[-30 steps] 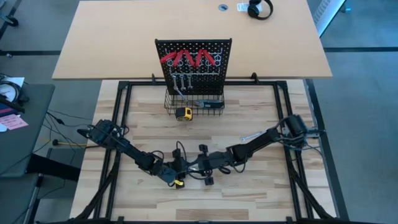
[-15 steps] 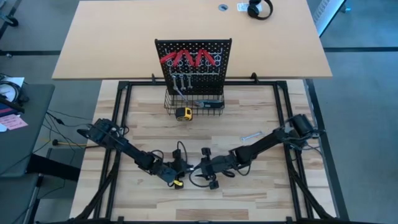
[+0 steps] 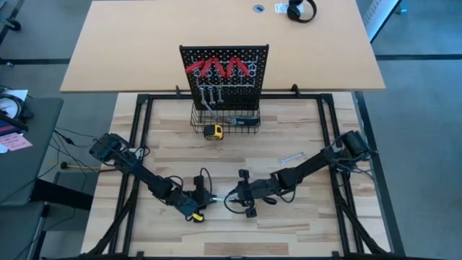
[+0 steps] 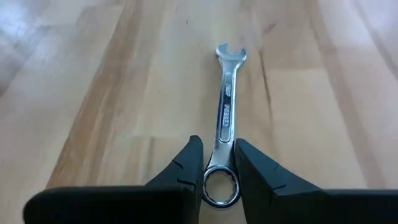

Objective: Hang tools onto peg board
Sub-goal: Hang the wrench into the pegboard

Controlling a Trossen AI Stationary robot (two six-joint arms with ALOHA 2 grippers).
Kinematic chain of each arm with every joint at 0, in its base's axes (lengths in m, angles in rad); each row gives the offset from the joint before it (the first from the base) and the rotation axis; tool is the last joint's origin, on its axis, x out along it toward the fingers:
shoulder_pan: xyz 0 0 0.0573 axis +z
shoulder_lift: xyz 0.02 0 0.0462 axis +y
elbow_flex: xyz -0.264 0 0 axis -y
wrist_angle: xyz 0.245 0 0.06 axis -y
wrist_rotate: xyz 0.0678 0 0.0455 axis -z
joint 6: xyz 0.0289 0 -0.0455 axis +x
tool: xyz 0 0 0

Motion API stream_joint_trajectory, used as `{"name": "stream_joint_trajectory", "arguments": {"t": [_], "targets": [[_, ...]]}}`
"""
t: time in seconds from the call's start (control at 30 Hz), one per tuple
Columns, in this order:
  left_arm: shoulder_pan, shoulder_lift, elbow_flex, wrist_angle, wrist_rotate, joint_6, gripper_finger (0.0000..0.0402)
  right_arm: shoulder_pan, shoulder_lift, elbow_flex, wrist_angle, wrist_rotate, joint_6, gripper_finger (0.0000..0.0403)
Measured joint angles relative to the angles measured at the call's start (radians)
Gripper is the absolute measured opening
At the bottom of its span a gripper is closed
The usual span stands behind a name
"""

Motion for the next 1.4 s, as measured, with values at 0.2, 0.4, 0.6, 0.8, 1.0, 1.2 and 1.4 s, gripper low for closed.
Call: {"name": "stream_joint_trajectory", "arguments": {"t": [0.2, 0.4, 0.6, 0.8, 1.0, 1.2, 1.4], "targets": [[-0.003, -0.007, 0.039, -0.046, -0.049, 0.015, 0.0053, -0.057, 0.109, 0.001, 0.106, -0.107, 0.089, 0.0165], [-0.003, -0.008, 0.061, -0.089, -0.065, 0.022, 0.0053, -0.083, 0.175, 0.031, 0.133, -0.120, 0.138, 0.0175], [-0.003, -0.010, 0.063, -0.080, -0.101, 0.029, 0.0053, -0.104, 0.249, 0.097, 0.145, -0.325, 0.178, 0.0165], [-0.005, -0.010, 0.065, -0.088, -0.101, 0.029, 0.0053, -0.106, 0.280, 0.147, 0.111, -0.374, 0.200, 0.0117], [-0.027, -0.014, 0.067, -0.122, -0.144, 0.016, 0.0036, -0.118, 0.251, 0.149, 0.016, -0.350, 0.204, 0.0018], [-0.062, -0.079, 0.064, -0.292, -0.172, -0.063, 0.0084, -0.111, 0.228, 0.147, -0.052, -0.276, 0.204, 0.0012], [-0.116, -0.149, 0.012, -0.431, -0.291, -0.251, 0.0126, -0.081, 0.103, 0.040, -0.063, -0.061, 0.168, 0.0012]]}}
